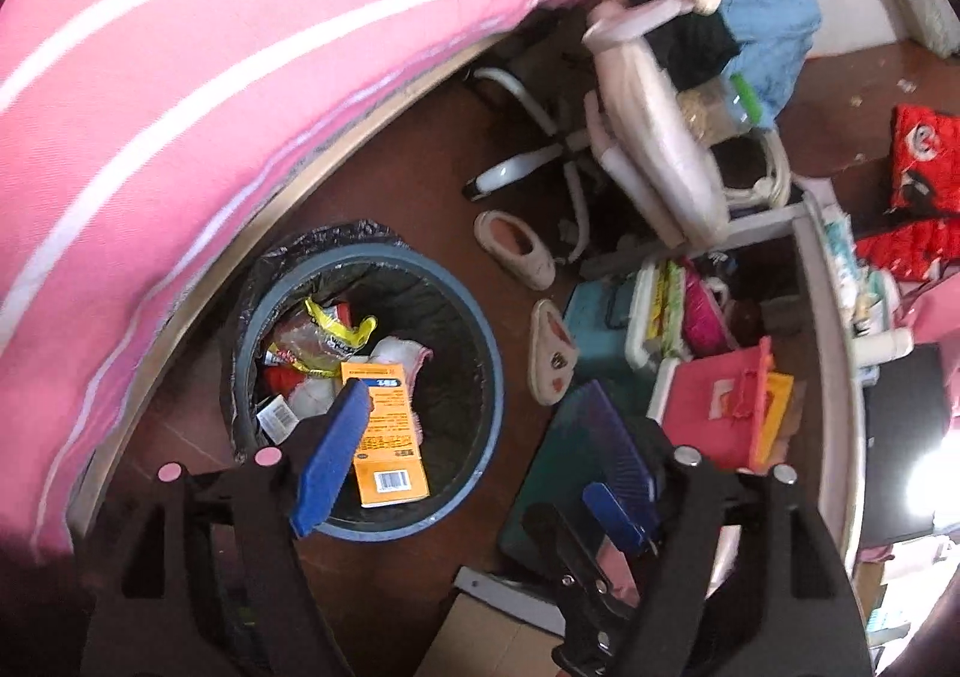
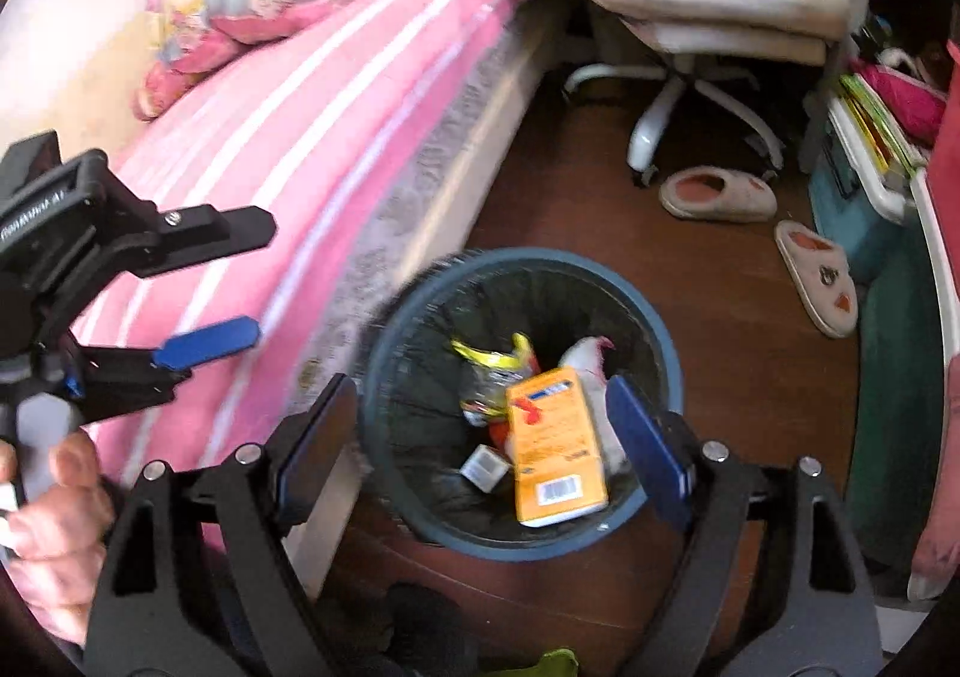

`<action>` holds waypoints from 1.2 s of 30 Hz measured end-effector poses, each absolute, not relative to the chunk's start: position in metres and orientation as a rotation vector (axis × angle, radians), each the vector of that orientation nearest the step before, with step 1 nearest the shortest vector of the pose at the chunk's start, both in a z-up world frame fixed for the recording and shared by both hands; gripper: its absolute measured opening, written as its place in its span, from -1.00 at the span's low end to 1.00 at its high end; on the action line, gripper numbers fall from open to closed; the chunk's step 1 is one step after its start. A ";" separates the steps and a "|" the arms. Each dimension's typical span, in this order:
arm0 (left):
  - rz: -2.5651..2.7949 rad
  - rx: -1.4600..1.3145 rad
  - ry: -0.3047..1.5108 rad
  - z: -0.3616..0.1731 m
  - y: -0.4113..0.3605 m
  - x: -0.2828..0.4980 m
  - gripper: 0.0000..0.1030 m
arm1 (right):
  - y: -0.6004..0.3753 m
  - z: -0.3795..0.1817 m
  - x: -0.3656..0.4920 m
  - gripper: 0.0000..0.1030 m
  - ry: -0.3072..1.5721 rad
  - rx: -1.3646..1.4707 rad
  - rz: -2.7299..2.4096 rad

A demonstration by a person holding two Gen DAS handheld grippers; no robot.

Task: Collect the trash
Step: 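Open both tools to drop the boxes into the bin, then move both open tools back over the bed toward the tape roll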

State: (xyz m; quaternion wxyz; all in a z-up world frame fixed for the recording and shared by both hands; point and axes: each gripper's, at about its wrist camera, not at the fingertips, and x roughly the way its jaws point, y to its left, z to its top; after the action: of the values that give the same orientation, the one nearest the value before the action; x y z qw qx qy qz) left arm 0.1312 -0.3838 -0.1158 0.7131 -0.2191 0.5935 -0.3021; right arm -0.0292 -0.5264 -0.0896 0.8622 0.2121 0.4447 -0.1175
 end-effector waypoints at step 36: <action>-0.314 -0.800 0.823 -0.008 0.008 0.119 0.80 | -0.207 0.067 0.099 0.88 0.675 0.106 0.293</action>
State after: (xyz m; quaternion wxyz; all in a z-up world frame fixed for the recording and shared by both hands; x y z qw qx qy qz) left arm 0.1191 0.0085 -0.0082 0.8283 -0.3766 0.3877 -0.1478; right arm 0.0991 -0.2066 0.0674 0.9317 0.0519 0.3297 0.1429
